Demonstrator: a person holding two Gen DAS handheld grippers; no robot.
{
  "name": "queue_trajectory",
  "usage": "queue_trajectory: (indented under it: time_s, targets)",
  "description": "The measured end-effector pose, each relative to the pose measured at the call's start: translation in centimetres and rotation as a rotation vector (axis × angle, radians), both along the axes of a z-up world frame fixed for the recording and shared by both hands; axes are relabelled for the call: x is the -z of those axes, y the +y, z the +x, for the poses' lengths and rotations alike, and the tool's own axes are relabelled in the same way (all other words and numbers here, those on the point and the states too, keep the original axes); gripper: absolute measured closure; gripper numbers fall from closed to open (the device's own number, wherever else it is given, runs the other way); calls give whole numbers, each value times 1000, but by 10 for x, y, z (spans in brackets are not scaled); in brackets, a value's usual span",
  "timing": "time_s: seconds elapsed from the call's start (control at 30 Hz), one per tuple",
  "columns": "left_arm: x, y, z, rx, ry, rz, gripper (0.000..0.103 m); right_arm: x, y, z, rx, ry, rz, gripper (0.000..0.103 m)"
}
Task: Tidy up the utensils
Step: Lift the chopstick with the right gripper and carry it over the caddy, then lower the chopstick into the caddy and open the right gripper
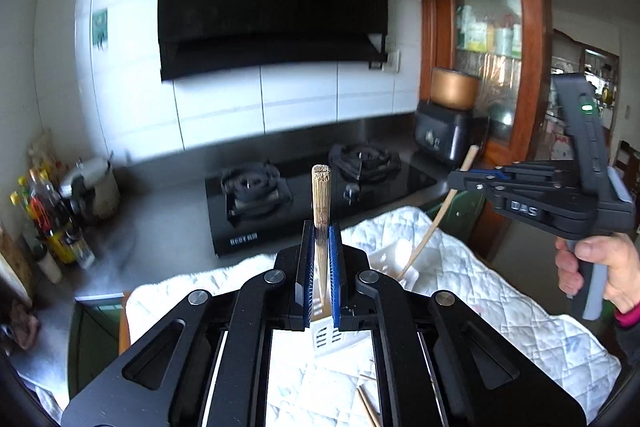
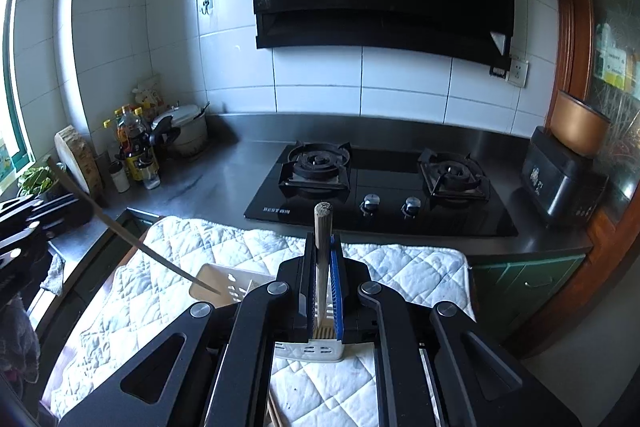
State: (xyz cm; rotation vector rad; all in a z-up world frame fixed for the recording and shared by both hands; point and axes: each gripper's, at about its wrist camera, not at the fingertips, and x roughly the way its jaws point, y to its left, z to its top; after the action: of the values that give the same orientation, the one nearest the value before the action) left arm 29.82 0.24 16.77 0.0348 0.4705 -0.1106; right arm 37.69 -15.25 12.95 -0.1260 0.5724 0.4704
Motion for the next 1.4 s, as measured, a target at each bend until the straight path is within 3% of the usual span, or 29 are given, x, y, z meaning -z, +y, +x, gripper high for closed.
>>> queue_trajectory:
  time_s: [0.33, 0.63, 0.73, 0.8, 0.87, 0.93, 0.97, 1.0, 1.2, 1.4]
  targets:
    - [46, 12, 37, -11, 122, -39, 97, 30, 5, 11, -11, 53, -11, 96]
    - [58, 16, 43, -18, 142, -63, 94, 35, 7, 8, -11, 50, -14, 93]
    - [54, 18, 38, -19, 126, -76, 94, 32, 3, 5, -3, 42, -5, 86]
    - [50, 18, 33, -20, 116, -83, 93, 28, -2, 1, 4, 30, 3, 77]
    - [43, 18, 25, -18, 103, -91, 93, 23, -8, -7, 8, 18, 17, 75]
    - [36, 18, 14, -21, 84, -99, 82, 19, -15, -18, 11, 2, 26, 72]
    - [32, 18, 7, -25, 69, -105, 65, 17, -19, -24, 12, -6, 28, 66]
    - [30, 17, 0, -29, 54, -104, 60, 16, -22, -30, 11, -13, 29, 65]
    - [25, 14, -47, -14, 21, -137, 60, 26, -41, -76, -12, -29, 33, 62]
    - [44, 9, -95, -2, 17, -169, 58, 57, -52, -126, -55, -16, 18, 60]
